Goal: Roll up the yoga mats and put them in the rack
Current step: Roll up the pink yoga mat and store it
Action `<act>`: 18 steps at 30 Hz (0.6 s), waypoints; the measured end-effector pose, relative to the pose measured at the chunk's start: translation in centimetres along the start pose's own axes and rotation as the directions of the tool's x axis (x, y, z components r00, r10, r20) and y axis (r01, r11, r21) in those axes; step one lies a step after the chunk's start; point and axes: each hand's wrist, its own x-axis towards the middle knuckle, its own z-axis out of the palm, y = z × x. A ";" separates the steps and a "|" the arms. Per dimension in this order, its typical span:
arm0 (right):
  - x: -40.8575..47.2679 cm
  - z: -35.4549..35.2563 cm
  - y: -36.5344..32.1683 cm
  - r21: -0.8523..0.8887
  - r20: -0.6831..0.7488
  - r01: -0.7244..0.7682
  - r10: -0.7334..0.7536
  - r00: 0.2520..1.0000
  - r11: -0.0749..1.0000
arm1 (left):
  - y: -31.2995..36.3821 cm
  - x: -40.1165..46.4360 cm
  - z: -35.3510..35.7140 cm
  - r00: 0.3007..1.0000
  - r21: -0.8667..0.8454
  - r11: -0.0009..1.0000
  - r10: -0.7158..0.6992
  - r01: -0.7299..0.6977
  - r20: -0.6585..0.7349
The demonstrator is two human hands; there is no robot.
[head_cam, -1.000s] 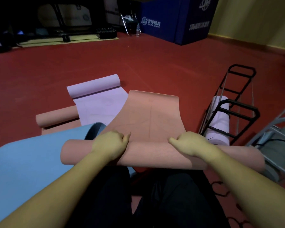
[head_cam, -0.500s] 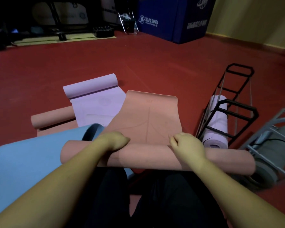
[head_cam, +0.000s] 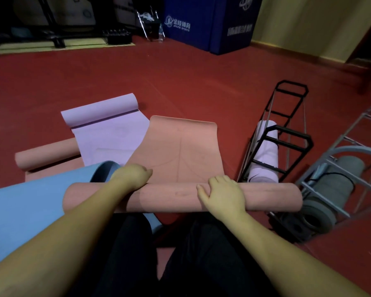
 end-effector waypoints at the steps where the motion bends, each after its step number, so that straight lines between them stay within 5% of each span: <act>1: 0.2 0.0 0.0 -0.004 0.017 0.000 0.000 1.000 1.000 | -0.1 -0.4 0.1 0.997 0.007 1.000 0.024 -0.024 -0.079; 5: 0.5 0.0 -0.3 -0.006 0.052 0.003 -0.003 0.999 1.000 | -0.8 -2.0 0.7 0.917 -0.037 0.998 0.032 -0.051 -0.398; 9: 0.9 -0.6 -0.4 -0.020 0.119 -0.003 0.006 0.993 1.000 | -1.2 -3.5 2.4 0.845 -0.068 0.996 0.018 -0.063 -0.534; 14: 3.2 -1.0 0.0 -0.026 0.300 -0.060 0.065 0.952 0.998 | -2.3 -4.8 6.0 0.786 0.132 0.969 0.247 -0.209 -0.567; 18: 4.4 -1.9 -0.6 -0.023 0.408 -0.058 0.063 0.911 0.998 | -2.4 -4.6 4.7 0.838 0.147 0.978 0.201 -0.145 -0.507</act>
